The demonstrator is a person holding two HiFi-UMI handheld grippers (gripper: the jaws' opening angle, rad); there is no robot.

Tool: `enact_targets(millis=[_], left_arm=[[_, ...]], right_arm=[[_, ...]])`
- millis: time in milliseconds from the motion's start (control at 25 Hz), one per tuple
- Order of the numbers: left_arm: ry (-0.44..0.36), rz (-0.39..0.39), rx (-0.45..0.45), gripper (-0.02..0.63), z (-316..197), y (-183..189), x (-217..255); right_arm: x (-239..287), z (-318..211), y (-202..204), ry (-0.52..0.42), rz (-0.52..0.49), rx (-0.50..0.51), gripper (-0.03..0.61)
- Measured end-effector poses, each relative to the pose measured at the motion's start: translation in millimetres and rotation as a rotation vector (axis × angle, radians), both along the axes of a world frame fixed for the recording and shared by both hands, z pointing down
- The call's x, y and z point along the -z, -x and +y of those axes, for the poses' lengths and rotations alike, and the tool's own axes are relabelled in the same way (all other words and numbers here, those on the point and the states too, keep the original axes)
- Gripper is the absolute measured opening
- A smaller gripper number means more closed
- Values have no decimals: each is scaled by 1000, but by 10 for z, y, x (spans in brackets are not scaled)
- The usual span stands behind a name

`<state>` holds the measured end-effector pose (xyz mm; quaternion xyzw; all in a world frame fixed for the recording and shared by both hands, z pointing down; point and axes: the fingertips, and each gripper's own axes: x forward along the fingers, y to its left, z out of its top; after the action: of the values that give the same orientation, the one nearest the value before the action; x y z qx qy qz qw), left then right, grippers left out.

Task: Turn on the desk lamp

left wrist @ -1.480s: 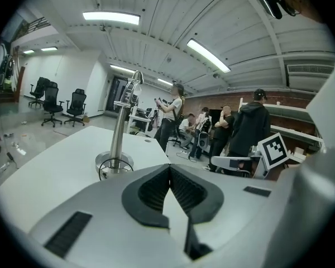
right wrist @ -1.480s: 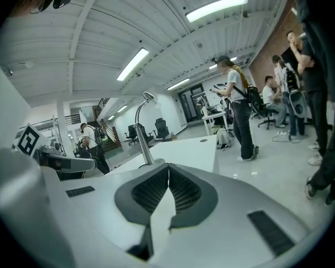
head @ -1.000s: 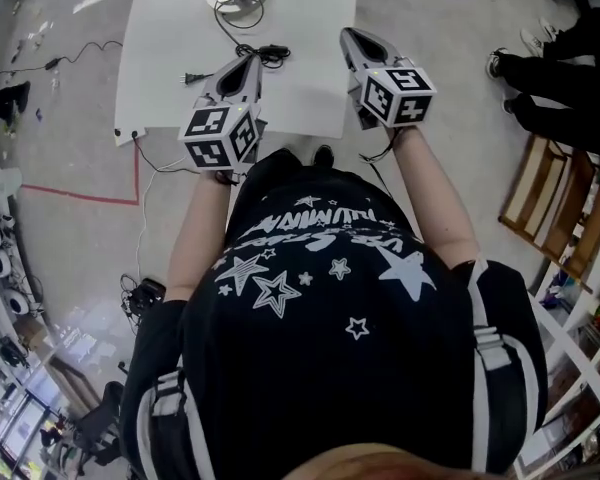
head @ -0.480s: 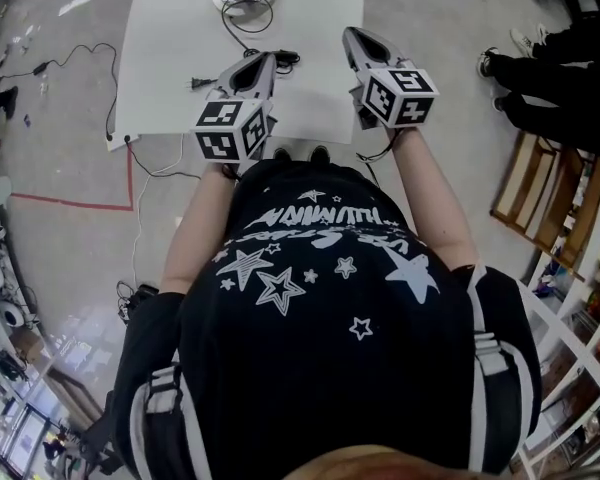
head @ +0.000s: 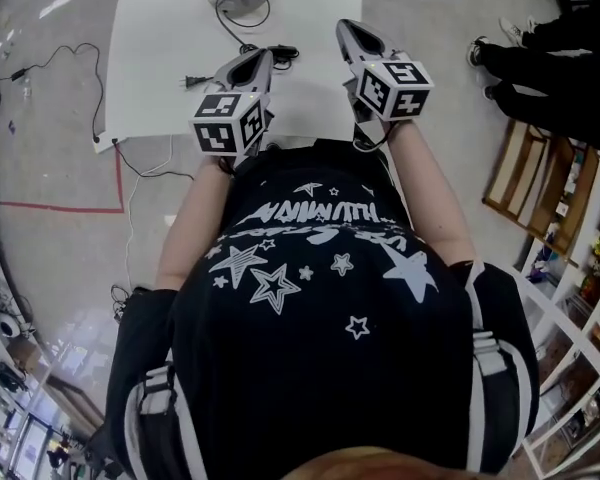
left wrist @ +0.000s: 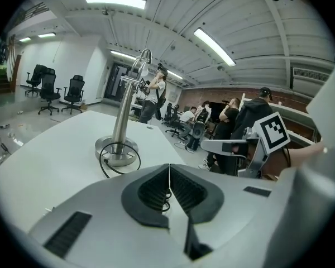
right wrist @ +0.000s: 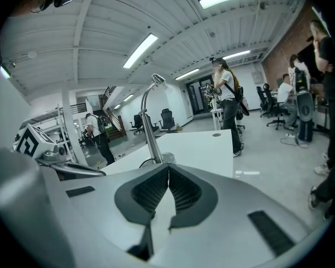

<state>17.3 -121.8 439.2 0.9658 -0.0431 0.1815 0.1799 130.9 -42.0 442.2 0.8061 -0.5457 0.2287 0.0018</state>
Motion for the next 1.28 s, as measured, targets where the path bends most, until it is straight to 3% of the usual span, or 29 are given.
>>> enact_targets(millis=[320,640,1280], left_arm=[[12,-47,100,10,-12,-267,-94],[5,-125,273,11,91,-384,-190],[14,-241,613,12,167,-368,-423]], right_arm=[[22,-386,-457,-13,-18,150,6],[-57,-568,-734,11,-61,343,5],[-294,-911,-125,73,-72,852,6]])
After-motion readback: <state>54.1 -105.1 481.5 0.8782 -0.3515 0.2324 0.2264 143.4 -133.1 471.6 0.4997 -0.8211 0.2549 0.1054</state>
